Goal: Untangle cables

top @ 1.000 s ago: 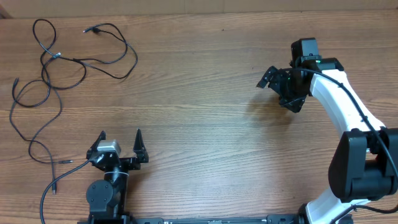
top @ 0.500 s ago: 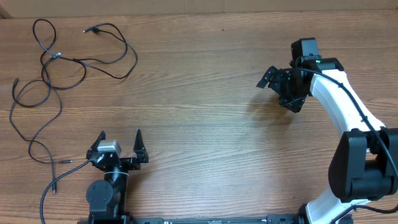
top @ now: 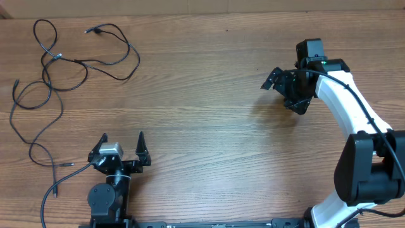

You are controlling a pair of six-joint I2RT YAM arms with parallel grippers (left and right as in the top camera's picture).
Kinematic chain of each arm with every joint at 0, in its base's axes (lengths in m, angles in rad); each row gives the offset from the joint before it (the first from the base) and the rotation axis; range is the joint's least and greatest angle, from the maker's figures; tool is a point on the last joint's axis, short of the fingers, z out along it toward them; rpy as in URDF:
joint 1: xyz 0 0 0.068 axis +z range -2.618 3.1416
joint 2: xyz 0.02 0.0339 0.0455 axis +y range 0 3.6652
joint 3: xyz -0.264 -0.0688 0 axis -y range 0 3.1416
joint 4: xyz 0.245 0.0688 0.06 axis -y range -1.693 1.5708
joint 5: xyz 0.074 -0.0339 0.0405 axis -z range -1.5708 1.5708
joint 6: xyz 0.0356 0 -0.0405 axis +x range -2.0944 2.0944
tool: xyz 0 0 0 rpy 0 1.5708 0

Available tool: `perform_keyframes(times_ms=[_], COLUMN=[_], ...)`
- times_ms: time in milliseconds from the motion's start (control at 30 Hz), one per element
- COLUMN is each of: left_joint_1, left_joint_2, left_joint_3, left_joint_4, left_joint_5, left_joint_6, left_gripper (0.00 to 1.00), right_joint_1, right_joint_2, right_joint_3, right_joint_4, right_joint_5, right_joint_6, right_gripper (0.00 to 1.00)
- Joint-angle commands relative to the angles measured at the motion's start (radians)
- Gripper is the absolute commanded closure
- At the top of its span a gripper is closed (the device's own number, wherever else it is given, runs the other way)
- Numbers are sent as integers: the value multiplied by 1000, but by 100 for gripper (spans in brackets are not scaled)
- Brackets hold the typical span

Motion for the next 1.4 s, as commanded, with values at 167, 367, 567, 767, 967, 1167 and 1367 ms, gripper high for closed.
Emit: perform_keyframes(times_ms=[167,367,567,767,967,1167,1367], left_joint_1=[10,10,10,10,10,10,10], left_joint_2=[-11,-11,-11,-11,-11,-11,-11], left_joint_3=[-7,-7,-7,-7,-7,-7,-7], left_joint_4=[3,3,3,3,3,3,3], left_joint_5=[8,8,8,8,8,8,8], left_joint_6=[18,18,18,18,18,18,18], left_gripper=[0,0,0,0,1,0,1], right_joint_1=[-2,-2,-3,-5,-5,-5,-5], right_joint_2=[-26,-26,-26,-26,-27,-79,-245], right_joint_3=[-5,-5,-5,-5,-5,-5,-5], right_joint_4=[3,2,-13,-75,-86,-110,-161], right_joint_5=[10,10,56,140,137,142,203], right_joint_6=[-8,-8,-27,-43,-182,-234,-252], right_gripper=[0,0,0,0,0,0,0])
